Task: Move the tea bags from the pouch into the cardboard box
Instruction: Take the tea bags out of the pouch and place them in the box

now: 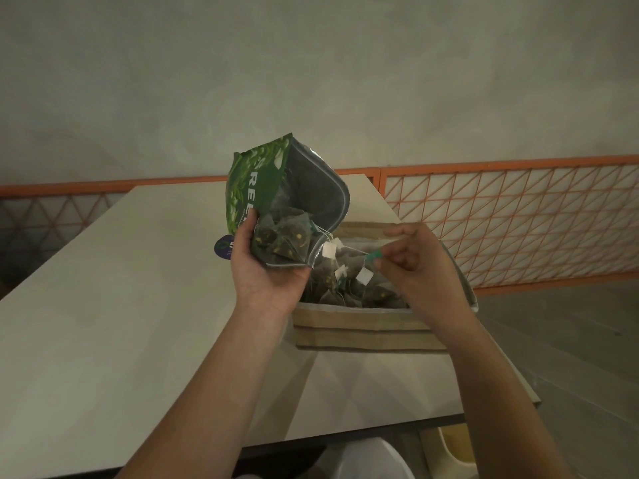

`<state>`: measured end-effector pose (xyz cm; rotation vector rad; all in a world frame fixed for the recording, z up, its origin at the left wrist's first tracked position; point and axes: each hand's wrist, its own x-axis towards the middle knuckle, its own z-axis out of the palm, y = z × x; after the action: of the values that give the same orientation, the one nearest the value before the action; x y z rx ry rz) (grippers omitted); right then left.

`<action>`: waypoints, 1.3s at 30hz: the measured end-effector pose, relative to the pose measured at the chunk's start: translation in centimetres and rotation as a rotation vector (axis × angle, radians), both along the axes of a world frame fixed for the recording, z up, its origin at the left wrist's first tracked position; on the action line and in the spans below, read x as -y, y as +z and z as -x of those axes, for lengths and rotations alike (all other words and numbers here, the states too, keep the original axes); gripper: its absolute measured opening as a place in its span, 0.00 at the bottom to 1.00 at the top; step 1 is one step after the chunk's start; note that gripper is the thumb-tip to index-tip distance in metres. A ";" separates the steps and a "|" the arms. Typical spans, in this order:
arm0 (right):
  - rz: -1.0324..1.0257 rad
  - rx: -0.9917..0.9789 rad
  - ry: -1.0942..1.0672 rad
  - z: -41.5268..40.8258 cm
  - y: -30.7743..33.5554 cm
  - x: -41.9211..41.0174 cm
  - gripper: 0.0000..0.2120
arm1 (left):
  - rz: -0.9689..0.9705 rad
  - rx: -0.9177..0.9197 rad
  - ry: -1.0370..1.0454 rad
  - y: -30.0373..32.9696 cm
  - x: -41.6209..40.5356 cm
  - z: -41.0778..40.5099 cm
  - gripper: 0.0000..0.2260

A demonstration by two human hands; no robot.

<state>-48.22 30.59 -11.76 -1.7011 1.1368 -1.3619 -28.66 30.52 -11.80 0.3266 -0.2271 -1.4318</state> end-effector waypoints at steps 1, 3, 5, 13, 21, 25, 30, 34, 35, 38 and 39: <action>-0.013 0.021 0.002 0.1 0.1 0.0 0.16 | 0.001 -0.002 -0.001 0.0 0.0 0.0 0.22; -0.044 0.057 0.009 0.2 0.3 -0.1 0.12 | 0.002 -0.004 -0.002 -0.1 0.1 0.0 0.22; -0.088 0.079 0.017 0.4 0.4 0.0 0.10 | 0.001 -0.004 -0.003 -0.1 0.1 0.0 0.22; -0.215 0.258 0.085 0.6 0.9 0.1 0.02 | 0.006 -0.002 -0.008 -0.2 0.2 -0.1 0.21; -0.137 0.150 -0.018 0.6 1.2 0.2 0.03 | 0.016 -0.004 -0.017 0.0 0.3 -0.1 0.21; -0.046 -0.016 -0.040 1.0 2.6 1.1 0.03 | 0.018 0.000 -0.013 0.3 0.2 -0.1 0.21; -0.006 -0.193 -0.096 1.1 4.3 2.2 0.08 | 0.023 0.008 -0.019 0.2 0.3 -0.3 0.23; 0.044 -0.324 -0.065 -0.5 3.4 1.5 0.06 | 0.016 -0.001 -0.020 0.2 0.1 -0.5 0.24; 0.044 -0.314 -0.045 -1.2 3.1 1.1 0.05 | 0.015 -0.004 -0.018 0.3 0.0 -0.4 0.24; 0.045 -0.252 0.014 -3.2 2.2 -0.1 0.07 | 0.013 0.006 -0.013 0.5 -0.2 -0.4 0.24; 0.041 -0.242 0.024 -3.8 1.9 -0.2 0.10 | 0.012 0.013 -0.013 0.6 -0.2 -0.4 0.24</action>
<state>-44.46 30.83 -9.88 -1.9435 1.2230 -1.1953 -28.28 30.75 -11.24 0.3249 -0.2489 -1.4411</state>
